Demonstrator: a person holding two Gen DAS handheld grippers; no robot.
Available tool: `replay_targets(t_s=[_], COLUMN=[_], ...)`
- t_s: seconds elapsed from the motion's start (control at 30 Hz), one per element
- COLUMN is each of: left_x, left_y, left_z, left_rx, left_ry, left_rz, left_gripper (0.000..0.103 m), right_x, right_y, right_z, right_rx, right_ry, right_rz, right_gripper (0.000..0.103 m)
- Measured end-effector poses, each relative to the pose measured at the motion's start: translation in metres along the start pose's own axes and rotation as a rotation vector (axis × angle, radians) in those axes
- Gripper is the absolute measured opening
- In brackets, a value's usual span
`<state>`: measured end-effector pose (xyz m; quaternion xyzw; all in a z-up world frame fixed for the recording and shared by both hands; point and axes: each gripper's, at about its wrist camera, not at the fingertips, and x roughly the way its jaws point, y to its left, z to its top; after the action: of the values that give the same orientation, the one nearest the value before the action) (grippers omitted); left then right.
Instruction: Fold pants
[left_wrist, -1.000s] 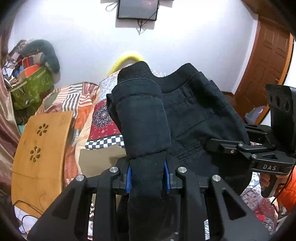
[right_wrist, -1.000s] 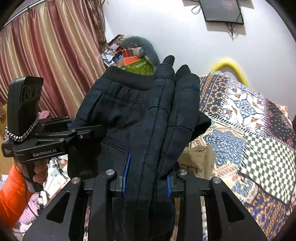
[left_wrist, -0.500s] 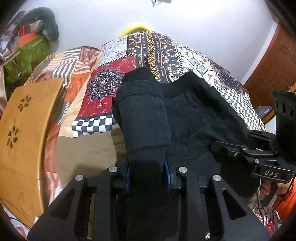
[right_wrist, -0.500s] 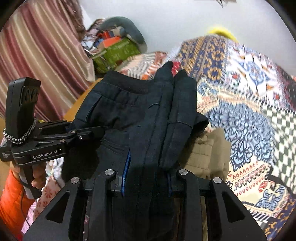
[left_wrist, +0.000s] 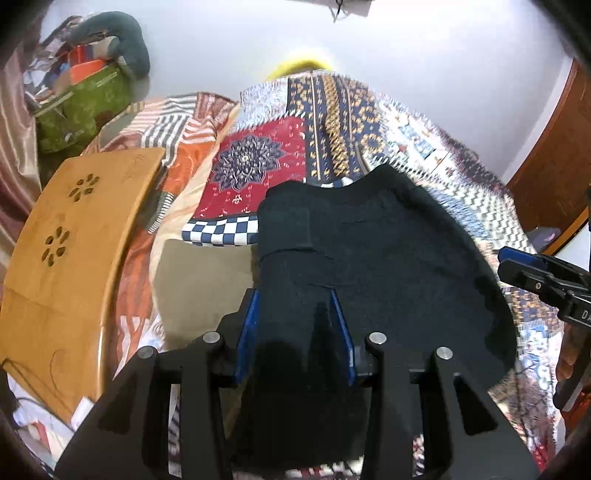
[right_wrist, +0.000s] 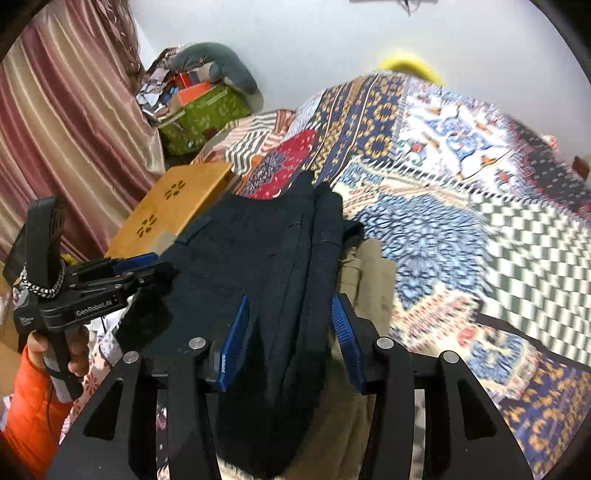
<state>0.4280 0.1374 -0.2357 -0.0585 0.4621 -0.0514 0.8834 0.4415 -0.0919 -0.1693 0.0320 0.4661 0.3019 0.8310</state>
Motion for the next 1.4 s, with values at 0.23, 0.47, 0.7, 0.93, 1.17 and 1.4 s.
replay_targets(t_s=[0.23, 0.47, 0.7, 0.93, 1.17, 1.4], left_x=[-0.08, -0.177, -0.279, -0.352, -0.391, -0.4], left_y=[-0.034, -0.066, -0.098, -0.123, -0.141, -0.149], left_z=[-0.011, -0.031, -0.066, -0.104, -0.146, -0.168], left_rx=[0.099, 0.123, 0.145, 0.142, 0.132, 0.12], left_ry=[-0.121, -0.274, -0.44, -0.598, -0.721, -0.78], left_rz=[0.066, 0.071, 0.019, 0.038, 0.055, 0.127], left_gripper=[0.037, 0.037, 0.039, 0.04, 0.055, 0.095], right_x=[-0.068, -0.147, -0.223, -0.291, -0.316, -0.324], right_y=[0.028, 0.074, 0.114, 0.153, 0.175, 0.183], right_z=[-0.005, -0.02, -0.043, -0.072, -0.104, -0.124], right_rx=[-0.046, -0.127, -0.179, -0.25, -0.275, -0.267], right_ry=[-0.11, -0.239, -0.394, -0.552, -0.624, -0.692], right_rz=[-0.011, -0.01, 0.036, 0.027, 0.009, -0.037], right_gripper=[0.043, 0.043, 0.043, 0.043, 0.061, 0.085])
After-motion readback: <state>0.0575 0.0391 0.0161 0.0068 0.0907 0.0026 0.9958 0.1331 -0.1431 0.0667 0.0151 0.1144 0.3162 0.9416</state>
